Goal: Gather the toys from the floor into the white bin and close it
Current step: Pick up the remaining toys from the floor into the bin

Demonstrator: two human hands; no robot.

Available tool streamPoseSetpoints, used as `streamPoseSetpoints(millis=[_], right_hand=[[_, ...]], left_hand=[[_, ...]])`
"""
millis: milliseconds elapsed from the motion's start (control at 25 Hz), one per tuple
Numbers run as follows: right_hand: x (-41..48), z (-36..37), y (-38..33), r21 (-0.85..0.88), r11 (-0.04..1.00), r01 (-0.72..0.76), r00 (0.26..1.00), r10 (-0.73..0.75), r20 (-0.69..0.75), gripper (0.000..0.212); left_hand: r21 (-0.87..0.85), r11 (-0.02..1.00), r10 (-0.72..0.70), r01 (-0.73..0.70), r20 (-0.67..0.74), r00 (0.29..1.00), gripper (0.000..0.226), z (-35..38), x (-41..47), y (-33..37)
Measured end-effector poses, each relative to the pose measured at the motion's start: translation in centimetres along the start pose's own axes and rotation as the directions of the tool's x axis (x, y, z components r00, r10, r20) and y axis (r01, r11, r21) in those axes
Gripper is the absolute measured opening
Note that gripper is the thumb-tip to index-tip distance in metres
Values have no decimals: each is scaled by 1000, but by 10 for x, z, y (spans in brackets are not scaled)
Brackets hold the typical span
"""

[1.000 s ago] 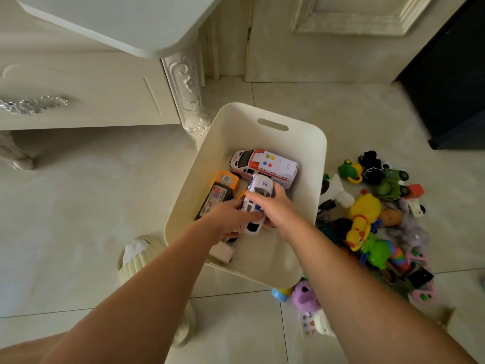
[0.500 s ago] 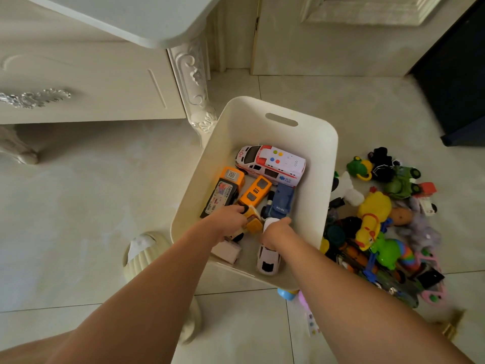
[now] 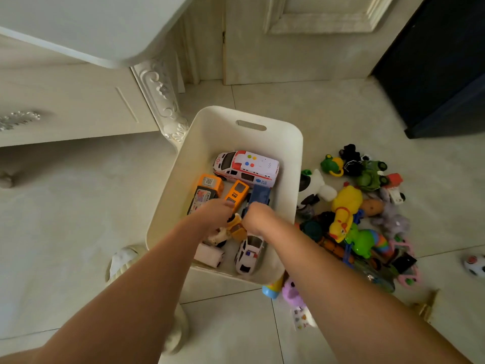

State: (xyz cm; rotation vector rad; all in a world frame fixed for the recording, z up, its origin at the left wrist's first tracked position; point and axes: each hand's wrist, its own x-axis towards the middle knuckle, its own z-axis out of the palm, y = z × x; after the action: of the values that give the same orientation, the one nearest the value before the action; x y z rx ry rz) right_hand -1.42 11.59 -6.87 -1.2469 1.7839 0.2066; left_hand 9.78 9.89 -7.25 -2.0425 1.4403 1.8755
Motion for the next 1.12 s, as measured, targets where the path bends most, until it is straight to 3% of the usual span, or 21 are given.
streamPoseSetpoints(millis=[80,160,240,320,400,520,720,840,960,1120], right_hand=[[-17,-30,-2,363,922,131,989,-98,-108,32],[-33,-60,11,613,755,234,960,-82,-267,29],[-44,-86,42,715,625,314,911,13,-412,28],[-48,-107,84,773,539,334,882,110,-458,28],[-41,-120,133,806,516,289,872,205,-444,29],[-22,-122,202,868,462,182,860,353,-368,25],[27,-118,275,845,527,91,827,433,-359,18],[62,-132,286,781,616,99,803,414,-429,41],[101,-154,293,508,860,40,737,318,-597,45],[145,-174,300,327,942,-78,743,273,-611,70]], left_hand=[[-187,975,103,-124,-119,988,30,4,1,19],[-283,919,209,-273,-236,949,24,9,-13,52],[-282,872,310,-400,-313,897,27,23,-27,82],[-278,847,384,-453,-270,883,26,42,-38,102],[-273,850,423,-450,-154,893,24,67,-43,117],[-198,898,392,-393,-45,919,21,105,-25,127],[-116,948,300,-297,8,954,25,151,26,134],[-89,953,294,-290,33,955,22,171,56,154],[-19,947,321,-321,49,946,24,180,83,178],[31,943,330,-332,52,943,26,182,113,204]])
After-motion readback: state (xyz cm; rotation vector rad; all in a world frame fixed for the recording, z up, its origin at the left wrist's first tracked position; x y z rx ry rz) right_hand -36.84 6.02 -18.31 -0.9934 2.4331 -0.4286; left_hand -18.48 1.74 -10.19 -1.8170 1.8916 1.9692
